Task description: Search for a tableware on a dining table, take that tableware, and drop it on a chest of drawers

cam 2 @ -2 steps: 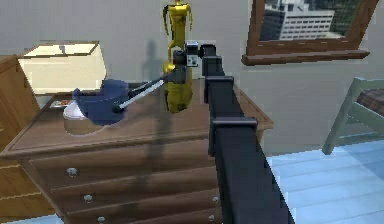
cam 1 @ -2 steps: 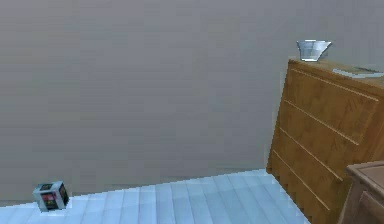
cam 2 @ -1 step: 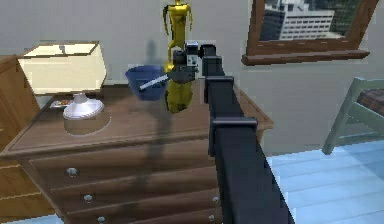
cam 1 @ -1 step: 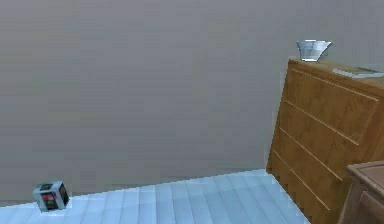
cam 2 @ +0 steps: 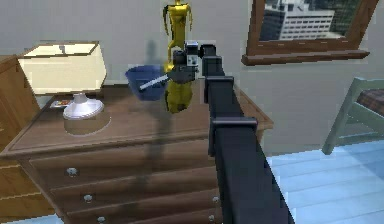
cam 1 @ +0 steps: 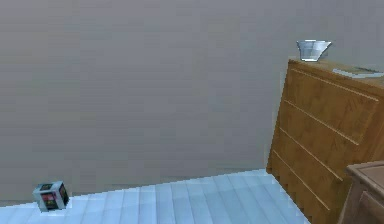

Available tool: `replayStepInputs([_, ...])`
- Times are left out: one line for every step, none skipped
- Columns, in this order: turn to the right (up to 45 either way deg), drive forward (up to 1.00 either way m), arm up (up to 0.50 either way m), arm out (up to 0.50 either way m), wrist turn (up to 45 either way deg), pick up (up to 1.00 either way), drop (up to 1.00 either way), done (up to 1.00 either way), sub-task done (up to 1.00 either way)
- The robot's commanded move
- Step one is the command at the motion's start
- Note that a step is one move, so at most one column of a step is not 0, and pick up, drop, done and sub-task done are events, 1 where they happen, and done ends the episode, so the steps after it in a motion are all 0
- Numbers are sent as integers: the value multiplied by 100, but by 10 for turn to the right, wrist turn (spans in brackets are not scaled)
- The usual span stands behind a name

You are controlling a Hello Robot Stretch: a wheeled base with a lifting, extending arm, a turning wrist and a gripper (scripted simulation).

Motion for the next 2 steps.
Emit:
replayStepInputs([0,0,0,0,0,0,100,0,0])
replayStepInputs([0,0,0,-10,0,0,0,0,0])
